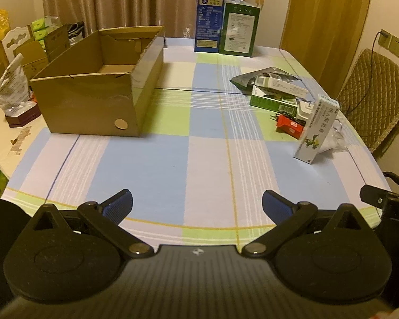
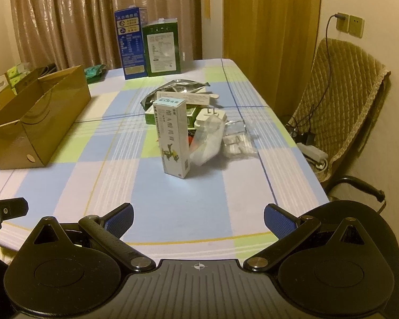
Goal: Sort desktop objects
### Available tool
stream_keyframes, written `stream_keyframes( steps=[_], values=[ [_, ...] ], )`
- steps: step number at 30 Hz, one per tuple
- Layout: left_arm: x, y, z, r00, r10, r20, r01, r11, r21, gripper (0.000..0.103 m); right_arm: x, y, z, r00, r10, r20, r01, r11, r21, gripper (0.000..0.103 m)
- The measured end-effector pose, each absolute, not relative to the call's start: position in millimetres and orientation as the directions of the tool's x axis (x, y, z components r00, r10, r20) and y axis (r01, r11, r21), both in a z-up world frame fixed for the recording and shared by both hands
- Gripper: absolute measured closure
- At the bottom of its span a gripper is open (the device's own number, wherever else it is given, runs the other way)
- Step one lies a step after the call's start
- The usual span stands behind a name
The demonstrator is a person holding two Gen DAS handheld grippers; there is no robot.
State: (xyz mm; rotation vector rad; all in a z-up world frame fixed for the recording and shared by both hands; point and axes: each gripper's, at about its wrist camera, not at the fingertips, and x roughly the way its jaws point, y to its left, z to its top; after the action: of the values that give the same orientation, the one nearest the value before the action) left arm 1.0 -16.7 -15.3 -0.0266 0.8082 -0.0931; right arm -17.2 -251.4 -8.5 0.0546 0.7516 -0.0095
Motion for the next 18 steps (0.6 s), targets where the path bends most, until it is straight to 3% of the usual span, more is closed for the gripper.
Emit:
stream_keyframes(
  steps=[5,13,18],
  values=[
    [4.7,-21.2,-14.8,0.705,-0.158,-0.691,0.126,0.987,-0.097,0.001,-11.7,-260.2,-8.1,0.747,0.004,-0.665,0.029,0.999,0.038,0.002],
    [22.1,-48.2,-15.4,0.757,-0.227,-0.613,0.229,0.97,-0.076,0.001,2.5,-288.2,-3.2,0.81,-0.021,-0.586,0.068,0.996,0.059,0.002],
    [34.9,-70.8,-17.7,0.776,-0.287,-0.562,0.319,0.947,-0.044,0.001,19.5,-302.9,-1.6,0.809,-0.02,-0.587,0.084,0.993,0.082,0.002]
  ],
)
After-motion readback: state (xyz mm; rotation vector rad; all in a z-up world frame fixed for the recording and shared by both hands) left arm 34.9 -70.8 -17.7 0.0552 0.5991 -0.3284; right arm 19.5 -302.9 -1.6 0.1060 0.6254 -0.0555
